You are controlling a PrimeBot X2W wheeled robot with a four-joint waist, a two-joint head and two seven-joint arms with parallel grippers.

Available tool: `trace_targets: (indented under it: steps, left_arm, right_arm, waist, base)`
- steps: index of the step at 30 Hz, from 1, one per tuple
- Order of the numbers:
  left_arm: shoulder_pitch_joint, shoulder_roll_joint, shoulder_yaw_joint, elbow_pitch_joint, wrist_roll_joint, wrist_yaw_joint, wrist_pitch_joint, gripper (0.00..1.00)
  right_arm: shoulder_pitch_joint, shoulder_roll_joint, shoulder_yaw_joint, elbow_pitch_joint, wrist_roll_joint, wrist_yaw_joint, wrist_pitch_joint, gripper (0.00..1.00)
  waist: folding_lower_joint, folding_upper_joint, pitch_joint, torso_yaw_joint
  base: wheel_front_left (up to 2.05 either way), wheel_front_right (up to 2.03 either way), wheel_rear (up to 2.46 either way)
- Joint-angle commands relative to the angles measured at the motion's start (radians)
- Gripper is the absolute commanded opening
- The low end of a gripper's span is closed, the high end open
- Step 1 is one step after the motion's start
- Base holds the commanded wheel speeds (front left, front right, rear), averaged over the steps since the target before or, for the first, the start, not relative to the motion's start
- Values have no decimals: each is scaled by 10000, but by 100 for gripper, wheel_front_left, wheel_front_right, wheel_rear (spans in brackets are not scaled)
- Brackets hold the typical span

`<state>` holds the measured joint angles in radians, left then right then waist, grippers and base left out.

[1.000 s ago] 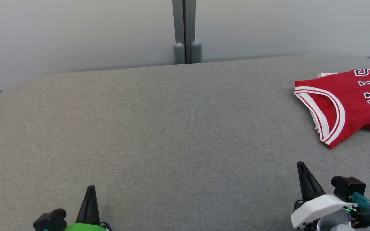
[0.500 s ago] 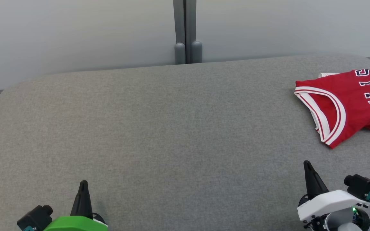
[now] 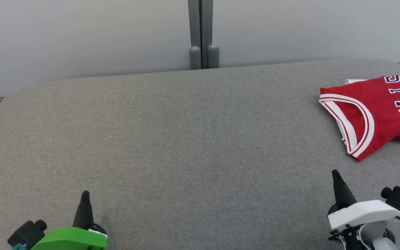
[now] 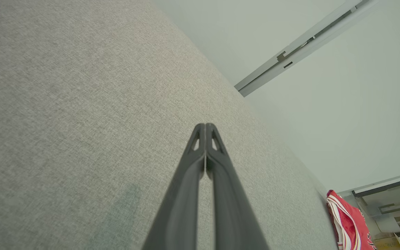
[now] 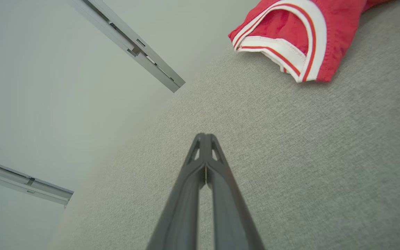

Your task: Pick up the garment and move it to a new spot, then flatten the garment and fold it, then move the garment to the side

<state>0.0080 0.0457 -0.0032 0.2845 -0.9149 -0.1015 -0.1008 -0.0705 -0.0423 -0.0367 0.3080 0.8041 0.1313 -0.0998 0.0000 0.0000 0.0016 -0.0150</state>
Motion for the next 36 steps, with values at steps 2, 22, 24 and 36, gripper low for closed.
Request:
trace_targets:
  steps: [2, 22, 24, 36]
  left_arm:
    - [-353, 38, 94, -182, -393, -9, 97, 0]
    - [-627, 47, 435, -339, -2392, -11, 722, 0]
    - [-660, 48, 469, -354, -2574, -11, 781, 0]
    - [-802, 53, 636, -435, -3596, -14, 1104, 0]
  right_arm:
    - [-220, -54, -75, -174, 457, -2, 115, 0]
    - [-338, -70, -301, -301, 2762, -4, 735, 0]
    - [-349, -71, -324, -311, 2975, -4, 794, 0]
    - [-397, -79, -433, -375, 4163, -3, 1112, 0]
  waist:
    - [0, 0, -1, 4]
    - [0, 0, -7, 37]
    - [0, 0, -7, 40]
    - [0, 0, -11, 61]
  base:
    - [0, 0, 0]
    - [0, 0, 0]
    - [0, 0, 0]
    - [0, 0, 0]
